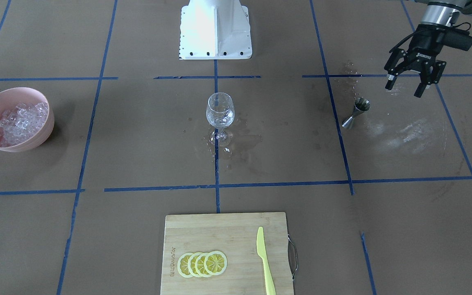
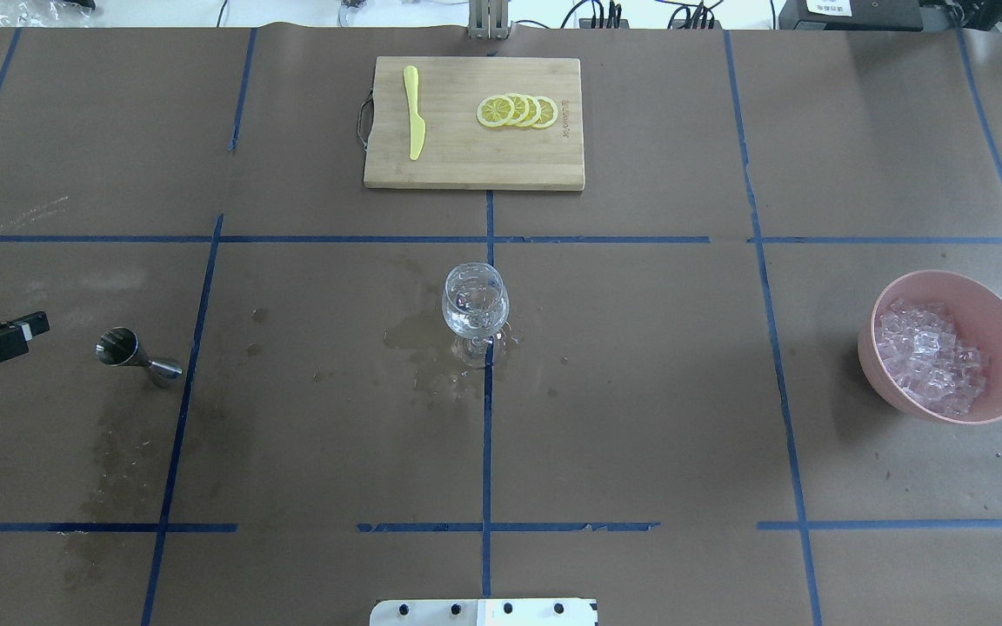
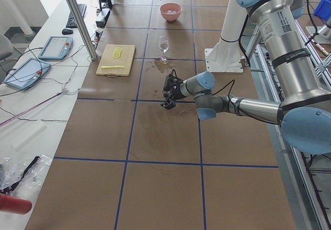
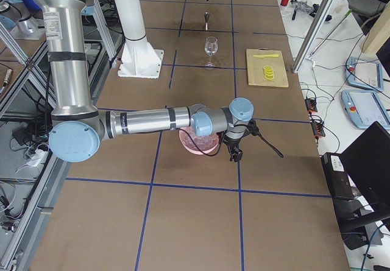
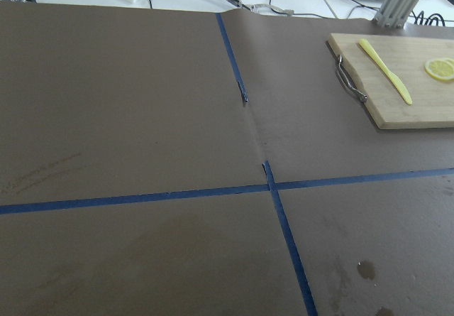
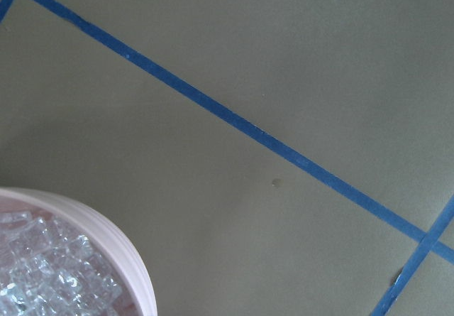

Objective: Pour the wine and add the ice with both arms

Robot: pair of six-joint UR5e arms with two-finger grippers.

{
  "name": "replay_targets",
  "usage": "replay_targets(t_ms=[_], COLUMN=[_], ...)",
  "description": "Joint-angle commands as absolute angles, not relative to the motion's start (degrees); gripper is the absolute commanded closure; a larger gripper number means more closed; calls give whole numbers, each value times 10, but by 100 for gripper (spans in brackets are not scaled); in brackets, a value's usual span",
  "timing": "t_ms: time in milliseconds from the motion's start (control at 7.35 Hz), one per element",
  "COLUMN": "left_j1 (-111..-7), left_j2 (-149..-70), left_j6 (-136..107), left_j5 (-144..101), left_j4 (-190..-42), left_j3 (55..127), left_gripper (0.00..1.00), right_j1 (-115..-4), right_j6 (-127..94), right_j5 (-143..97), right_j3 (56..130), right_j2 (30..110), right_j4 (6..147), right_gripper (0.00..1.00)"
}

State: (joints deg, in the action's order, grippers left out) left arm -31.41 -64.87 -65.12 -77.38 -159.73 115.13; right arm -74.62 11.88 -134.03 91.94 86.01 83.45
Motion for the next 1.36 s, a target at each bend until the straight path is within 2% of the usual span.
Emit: replay_targets(t_ms=[0,952,1224], left_j1=[-176,-24,-19], left_j2=[-645,-663,-706], left_j6=[-732,-737,-737], left_j5=[-593,-377,-347], left_j4=[-1592,-1504,-1500], left_j3=[1152,1146,1099], left_gripper=[1,1,1], right_j1=[-746,-746,-746], right_j6=[118,119,119], right_j5=[-1340,-1338,-1338], right_j3=[918,912,912], right_j2=[860,860,860], right_j4=[830,804,805], right_gripper=[0,0,0])
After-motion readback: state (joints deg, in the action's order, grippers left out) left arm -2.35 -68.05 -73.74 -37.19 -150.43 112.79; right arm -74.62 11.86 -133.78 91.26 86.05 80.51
